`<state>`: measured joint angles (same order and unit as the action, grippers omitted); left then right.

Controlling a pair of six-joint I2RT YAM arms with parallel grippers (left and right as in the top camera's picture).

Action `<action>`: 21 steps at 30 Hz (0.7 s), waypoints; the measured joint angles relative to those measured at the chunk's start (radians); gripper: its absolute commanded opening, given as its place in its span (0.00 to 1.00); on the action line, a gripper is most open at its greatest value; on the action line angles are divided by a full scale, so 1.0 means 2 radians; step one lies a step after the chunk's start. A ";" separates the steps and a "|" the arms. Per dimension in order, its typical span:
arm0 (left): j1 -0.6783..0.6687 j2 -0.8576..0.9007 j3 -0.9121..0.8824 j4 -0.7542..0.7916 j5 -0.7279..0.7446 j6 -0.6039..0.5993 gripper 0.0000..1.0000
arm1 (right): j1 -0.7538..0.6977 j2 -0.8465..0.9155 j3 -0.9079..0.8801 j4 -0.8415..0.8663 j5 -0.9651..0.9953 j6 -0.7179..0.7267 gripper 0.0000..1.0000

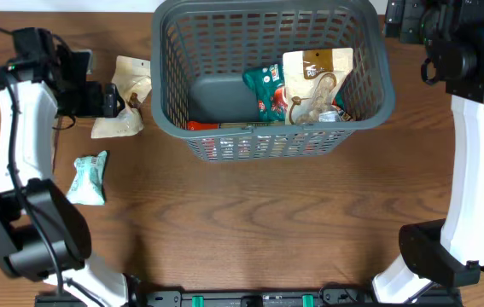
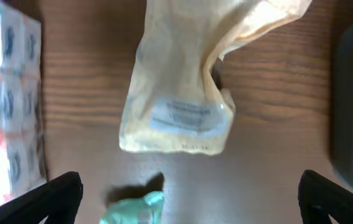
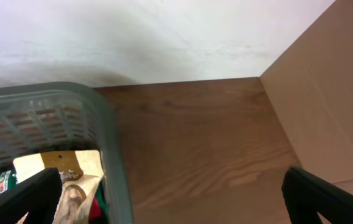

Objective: Pack container
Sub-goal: 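Move the left gripper forward over the paper bag, then lower the left gripper and close on the paper bag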

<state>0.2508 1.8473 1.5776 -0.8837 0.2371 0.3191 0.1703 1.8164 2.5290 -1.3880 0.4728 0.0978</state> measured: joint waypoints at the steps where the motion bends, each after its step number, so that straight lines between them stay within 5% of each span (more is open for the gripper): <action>1: -0.001 0.006 0.005 0.002 -0.001 0.002 0.98 | 0.000 0.000 0.000 0.000 0.000 0.000 0.99; 21: -0.064 0.117 0.047 0.020 -0.006 0.091 0.98 | 0.000 0.000 0.000 0.000 0.000 0.000 0.99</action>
<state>0.1219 2.0815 1.6714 -0.8436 0.2260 0.5018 0.1703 1.8164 2.5290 -1.3880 0.4728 0.0978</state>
